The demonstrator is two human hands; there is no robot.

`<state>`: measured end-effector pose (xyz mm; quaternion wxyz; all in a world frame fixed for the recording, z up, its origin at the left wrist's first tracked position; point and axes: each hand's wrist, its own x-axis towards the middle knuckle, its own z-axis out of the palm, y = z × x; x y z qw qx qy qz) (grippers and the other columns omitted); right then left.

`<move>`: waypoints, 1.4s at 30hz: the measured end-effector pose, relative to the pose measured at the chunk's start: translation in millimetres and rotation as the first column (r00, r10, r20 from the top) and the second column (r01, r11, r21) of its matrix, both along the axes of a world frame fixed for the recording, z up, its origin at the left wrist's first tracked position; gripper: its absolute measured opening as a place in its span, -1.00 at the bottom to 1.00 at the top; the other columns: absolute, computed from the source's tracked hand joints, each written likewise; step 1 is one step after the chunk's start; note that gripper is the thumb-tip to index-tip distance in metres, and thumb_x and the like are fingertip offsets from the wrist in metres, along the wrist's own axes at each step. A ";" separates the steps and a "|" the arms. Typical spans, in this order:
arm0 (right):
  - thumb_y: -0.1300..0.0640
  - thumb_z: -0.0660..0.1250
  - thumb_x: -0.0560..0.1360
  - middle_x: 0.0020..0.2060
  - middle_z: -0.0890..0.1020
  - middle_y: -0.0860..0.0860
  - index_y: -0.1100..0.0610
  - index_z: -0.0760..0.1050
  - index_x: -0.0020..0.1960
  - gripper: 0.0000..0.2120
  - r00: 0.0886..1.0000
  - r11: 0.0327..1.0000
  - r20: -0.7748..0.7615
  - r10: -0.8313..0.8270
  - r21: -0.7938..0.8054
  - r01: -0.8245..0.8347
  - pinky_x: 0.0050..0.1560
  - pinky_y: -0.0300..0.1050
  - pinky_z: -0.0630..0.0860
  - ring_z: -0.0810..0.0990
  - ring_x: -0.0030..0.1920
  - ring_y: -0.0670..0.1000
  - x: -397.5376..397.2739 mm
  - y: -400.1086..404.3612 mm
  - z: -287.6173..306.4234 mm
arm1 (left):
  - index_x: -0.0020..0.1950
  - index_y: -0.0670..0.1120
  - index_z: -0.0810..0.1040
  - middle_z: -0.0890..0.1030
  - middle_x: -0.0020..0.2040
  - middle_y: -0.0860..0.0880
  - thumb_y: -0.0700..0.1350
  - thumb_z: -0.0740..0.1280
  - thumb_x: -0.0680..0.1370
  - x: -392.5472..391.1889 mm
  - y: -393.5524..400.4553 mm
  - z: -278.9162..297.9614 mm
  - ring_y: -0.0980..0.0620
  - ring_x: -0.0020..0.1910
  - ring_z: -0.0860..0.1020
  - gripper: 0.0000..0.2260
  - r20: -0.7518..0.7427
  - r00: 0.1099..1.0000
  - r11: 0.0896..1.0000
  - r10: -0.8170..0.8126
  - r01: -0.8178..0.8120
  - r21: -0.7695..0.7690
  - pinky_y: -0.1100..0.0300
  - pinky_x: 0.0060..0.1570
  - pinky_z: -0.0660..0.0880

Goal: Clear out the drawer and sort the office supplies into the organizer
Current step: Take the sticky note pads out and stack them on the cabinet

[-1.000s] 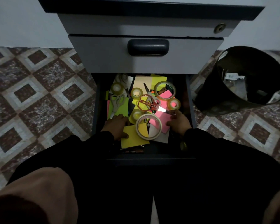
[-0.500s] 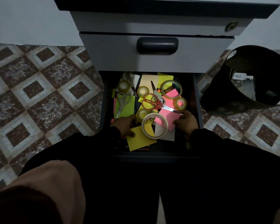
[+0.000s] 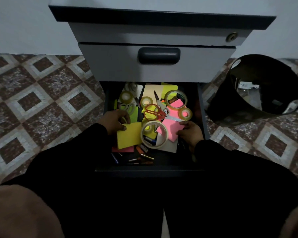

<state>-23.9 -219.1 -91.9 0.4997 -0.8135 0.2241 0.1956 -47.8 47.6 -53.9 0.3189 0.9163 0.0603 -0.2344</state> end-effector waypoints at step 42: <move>0.44 0.21 0.41 0.19 0.44 0.19 0.22 0.39 0.32 -0.51 0.716 0.753 0.300 0.630 -0.459 -0.471 0.07 -0.18 0.33 0.46 0.18 0.18 -6.0 -6.0 134.3 | 0.35 -0.18 0.35 0.40 0.22 -0.21 -0.47 0.35 0.42 -25.9 -9.2 105.3 -0.16 -0.05 0.49 -0.46 -0.011 0.962 0.923 0.272 -0.264 -0.280 0.27 -0.49 0.52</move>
